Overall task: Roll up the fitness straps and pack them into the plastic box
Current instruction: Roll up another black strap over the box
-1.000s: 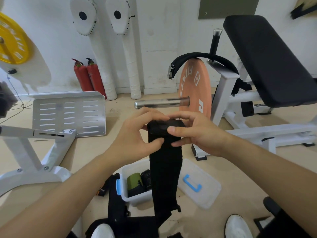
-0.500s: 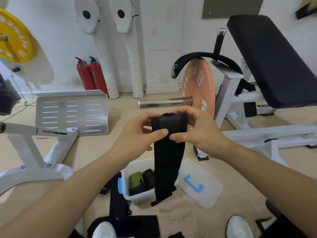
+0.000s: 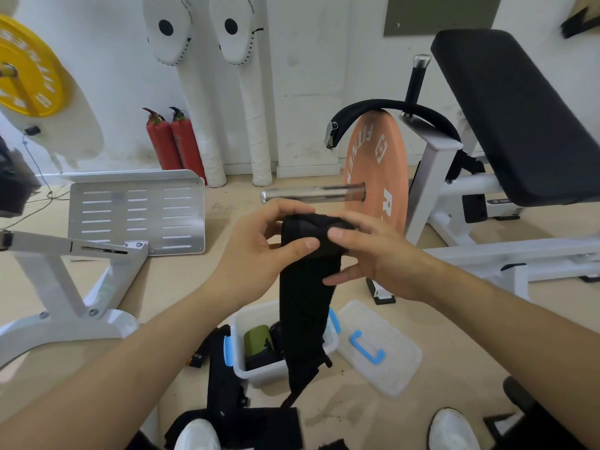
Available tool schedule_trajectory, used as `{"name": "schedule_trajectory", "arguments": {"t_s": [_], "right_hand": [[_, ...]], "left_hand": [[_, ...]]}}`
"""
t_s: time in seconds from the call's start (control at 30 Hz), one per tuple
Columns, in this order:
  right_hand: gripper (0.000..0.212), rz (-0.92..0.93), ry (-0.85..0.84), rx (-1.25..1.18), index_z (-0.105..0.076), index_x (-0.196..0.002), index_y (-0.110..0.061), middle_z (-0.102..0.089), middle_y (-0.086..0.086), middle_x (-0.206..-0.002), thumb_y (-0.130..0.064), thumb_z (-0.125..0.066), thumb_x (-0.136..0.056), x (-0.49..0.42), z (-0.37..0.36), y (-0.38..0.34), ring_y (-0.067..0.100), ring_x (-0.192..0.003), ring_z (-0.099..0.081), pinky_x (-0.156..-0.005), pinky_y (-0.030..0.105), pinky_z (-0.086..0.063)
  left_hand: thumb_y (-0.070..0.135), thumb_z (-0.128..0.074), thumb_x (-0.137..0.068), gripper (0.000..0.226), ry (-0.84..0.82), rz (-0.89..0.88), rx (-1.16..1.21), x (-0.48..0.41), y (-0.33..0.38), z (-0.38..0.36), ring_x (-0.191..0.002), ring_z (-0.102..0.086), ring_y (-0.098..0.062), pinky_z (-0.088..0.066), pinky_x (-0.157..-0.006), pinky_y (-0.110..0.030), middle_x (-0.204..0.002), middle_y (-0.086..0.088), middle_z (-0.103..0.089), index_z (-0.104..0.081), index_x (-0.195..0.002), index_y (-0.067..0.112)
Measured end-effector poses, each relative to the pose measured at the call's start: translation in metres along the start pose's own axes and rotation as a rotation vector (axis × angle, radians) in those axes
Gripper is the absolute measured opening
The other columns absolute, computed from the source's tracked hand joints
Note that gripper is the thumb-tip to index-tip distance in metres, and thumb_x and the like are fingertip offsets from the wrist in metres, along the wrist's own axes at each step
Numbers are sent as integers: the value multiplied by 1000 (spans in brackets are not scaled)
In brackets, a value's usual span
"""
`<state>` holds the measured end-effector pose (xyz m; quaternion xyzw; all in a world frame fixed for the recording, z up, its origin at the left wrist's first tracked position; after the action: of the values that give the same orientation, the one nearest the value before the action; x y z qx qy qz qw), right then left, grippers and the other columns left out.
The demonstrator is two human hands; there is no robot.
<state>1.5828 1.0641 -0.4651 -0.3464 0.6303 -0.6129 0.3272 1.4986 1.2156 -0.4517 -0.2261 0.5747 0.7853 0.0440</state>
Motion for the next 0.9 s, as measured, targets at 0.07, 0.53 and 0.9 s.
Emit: {"name": "schedule_trajectory", "arguments": {"t_s": [0.07, 0.53, 0.9], "right_hand": [[44, -39, -22, -47, -60, -131, -12, -63, 15, -130, -35, -59, -94, 1, -1, -1, 28, -119, -66, -84, 50, -60], [51, 60, 80, -167, -60, -129, 2, -62, 28, -128, -9, -70, -80, -1, 9, -8, 35, -116, -67, -84, 35, -61], [46, 343, 176, 263, -69, -116, -7, -71, 8, -114, -8, -84, -73, 9, 14, -23, 21, -110, -68, -95, 31, -57]], "left_hand": [[12, -80, -85, 39, -7, -27, -44, 0, 2, 1, -113, -66, -23, -64, -78, -47, -110, 9, -71, -67, -114, 36], [9, -85, -78, 52, -9, -133, -208, 1, 8, -6, -113, -62, -12, -60, -68, -25, -113, 22, -64, -61, -119, 32], [36, -84, -78, 52, -137, 321, 169, 1, -15, -10, -112, -70, -18, -60, -94, -45, -121, -2, -70, -66, -125, 24]]}}
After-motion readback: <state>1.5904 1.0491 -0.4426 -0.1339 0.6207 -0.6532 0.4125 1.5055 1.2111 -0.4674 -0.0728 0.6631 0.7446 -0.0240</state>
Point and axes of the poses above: each hand's wrist, its own x-axis away from the middle knuckle, its own z-axis out of the back of the hand, y = z × x, the point moved 6 cm from there along -x, towards the middle knuckle
